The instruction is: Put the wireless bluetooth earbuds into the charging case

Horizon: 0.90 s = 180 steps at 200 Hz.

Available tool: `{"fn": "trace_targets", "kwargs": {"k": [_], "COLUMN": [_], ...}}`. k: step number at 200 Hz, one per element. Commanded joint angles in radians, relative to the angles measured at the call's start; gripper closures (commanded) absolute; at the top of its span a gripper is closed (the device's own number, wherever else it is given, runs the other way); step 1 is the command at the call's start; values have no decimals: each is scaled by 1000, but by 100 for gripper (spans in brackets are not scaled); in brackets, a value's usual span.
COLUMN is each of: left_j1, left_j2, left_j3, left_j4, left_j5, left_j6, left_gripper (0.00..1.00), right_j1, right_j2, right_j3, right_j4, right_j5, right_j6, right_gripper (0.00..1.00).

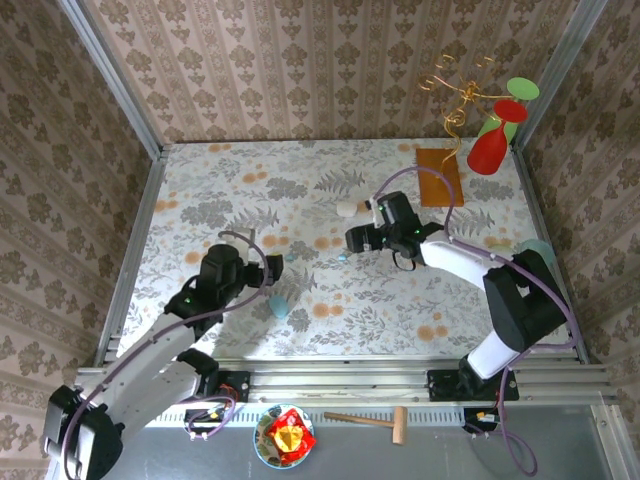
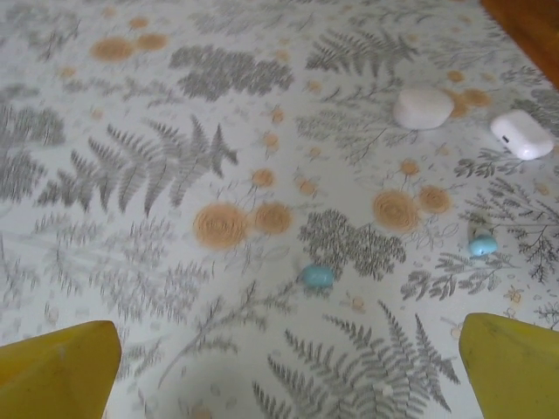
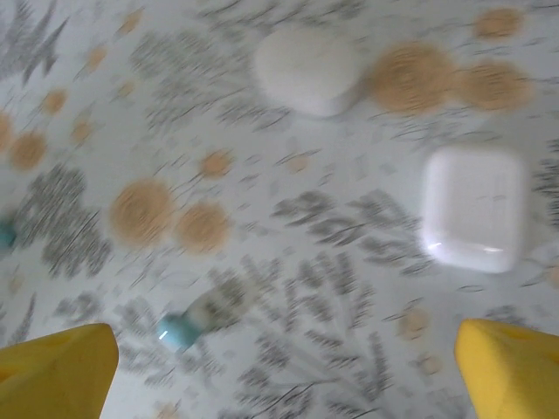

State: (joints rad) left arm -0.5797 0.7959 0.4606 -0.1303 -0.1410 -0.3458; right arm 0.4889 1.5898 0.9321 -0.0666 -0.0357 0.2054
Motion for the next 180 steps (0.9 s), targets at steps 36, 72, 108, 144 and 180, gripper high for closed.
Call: {"fn": "trace_targets", "kwargs": {"k": [36,72,108,144,180], "left_j1": [-214,-331,-369,-401,-387], "left_j2": [97,212,353,512,586], "left_j3": [119,114,172,296,330], "left_j4": [-436,-425,-443,-582,-587], "left_j5": [-226,-233,-221,-234,-184], "left_j6": [-455,-706,-796,-873,-860], "left_gripper": [0,0,4,16,29], "right_j1": [60,59,59,57,57], "right_j2": [-76,-93,-91,-86,-89], "right_j3": [-42,-53,-49,-32,-21], "right_j4": [67,66,62,45,29], "right_j5": [39,13,-15,-27,-54], "right_j6": [-66,-85,-111,-140,-141], "right_gripper": [0,0,0,0,2]}}
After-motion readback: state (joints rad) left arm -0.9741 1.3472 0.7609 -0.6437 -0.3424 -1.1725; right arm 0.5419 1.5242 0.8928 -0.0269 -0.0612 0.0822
